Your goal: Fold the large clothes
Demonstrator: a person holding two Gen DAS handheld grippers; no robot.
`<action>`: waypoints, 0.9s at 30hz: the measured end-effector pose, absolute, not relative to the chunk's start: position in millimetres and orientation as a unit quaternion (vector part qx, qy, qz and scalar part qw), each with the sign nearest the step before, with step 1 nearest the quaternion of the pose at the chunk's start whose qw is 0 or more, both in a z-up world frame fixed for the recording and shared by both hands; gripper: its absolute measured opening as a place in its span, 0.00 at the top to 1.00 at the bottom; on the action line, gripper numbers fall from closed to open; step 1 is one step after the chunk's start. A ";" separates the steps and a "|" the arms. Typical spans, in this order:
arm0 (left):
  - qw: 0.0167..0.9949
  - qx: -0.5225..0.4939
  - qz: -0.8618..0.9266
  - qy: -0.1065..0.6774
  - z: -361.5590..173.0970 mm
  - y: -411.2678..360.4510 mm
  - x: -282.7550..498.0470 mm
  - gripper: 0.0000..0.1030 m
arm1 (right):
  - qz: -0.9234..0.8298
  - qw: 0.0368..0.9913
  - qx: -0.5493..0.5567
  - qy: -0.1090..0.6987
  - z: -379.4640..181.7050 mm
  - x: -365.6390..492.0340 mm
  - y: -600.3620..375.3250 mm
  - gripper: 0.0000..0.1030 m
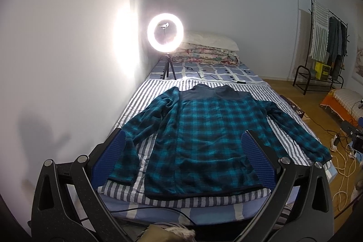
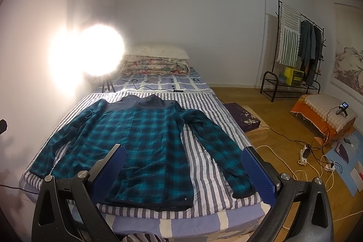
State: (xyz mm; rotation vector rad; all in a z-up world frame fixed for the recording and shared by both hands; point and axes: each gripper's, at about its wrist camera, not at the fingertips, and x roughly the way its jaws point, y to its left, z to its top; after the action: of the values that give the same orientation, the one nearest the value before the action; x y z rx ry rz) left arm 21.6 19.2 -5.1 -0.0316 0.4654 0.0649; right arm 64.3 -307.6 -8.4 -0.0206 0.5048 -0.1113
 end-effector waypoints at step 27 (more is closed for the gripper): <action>0.968 -0.079 0.043 0.235 -67.9 132.9 40.8 0.24 | 0.265 0.912 0.040 0.311 -37.0 244.3 -127.6 0.30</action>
State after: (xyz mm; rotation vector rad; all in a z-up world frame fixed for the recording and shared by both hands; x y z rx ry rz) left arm 40.8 132.9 -67.9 -0.1602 0.4742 0.0872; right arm 244.3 -127.6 -37.0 0.0823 0.6401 0.5458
